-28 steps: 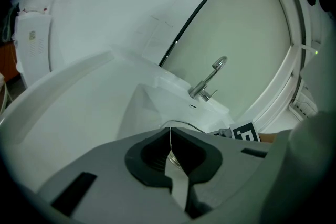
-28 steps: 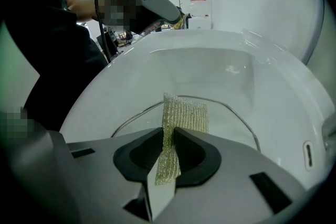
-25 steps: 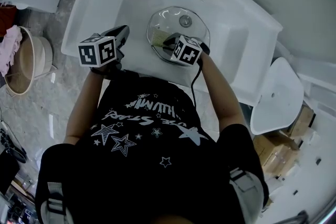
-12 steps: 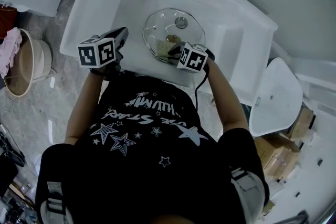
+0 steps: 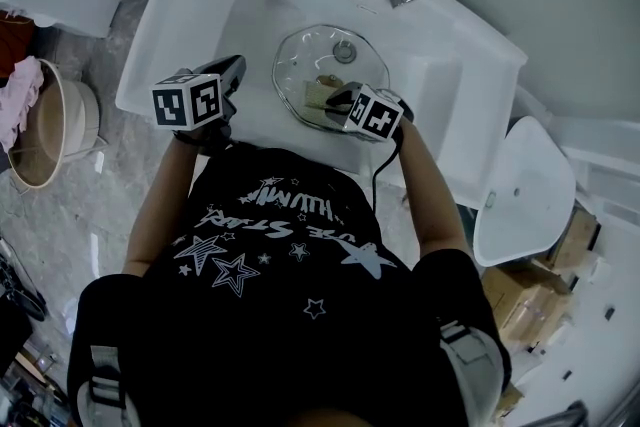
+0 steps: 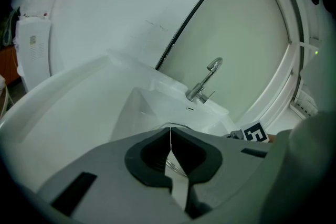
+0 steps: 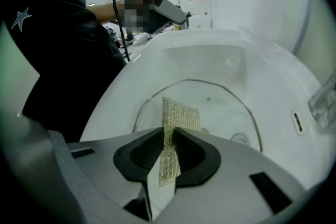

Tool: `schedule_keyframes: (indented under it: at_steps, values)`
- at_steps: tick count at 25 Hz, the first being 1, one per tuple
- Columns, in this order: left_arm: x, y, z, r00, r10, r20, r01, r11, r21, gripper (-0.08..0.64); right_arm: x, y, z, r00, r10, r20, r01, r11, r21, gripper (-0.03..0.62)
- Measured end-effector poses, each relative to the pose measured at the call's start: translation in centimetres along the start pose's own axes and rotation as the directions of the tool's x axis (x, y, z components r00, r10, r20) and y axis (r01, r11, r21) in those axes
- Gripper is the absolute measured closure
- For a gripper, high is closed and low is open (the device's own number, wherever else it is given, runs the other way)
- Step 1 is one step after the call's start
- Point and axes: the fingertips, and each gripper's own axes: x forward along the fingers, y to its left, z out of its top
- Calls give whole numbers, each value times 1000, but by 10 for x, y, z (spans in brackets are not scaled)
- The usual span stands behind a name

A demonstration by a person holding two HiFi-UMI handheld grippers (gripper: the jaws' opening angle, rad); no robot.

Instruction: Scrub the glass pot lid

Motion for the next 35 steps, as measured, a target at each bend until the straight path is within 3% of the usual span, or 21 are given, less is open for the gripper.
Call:
schedule_keyframes:
  at_steps: [7,13,22,27,35]
  values:
    - [9,6,8,1000,1,-4,-1,1000,-11,548,-12,-66,-8,982,-188,0,188,980,58,525]
    - [19,14,17,1000,10,-17,-10,1000,-23,548,-10,-113,-8,965,-260,-18,260,965,19,528]
    - [32,21,20,998,27,-52,-29,999,-31,548,4,-158,-16,953,-295,-64,293,956,-28,531]
    - [35,21,17,997,33,-68,-34,999,-25,548,14,-169,-27,944,-321,-79,325,945,34,531]
    - [31,17,16,997,32,-65,-33,999,-16,548,22,-162,-32,950,-304,-74,311,944,115,531]
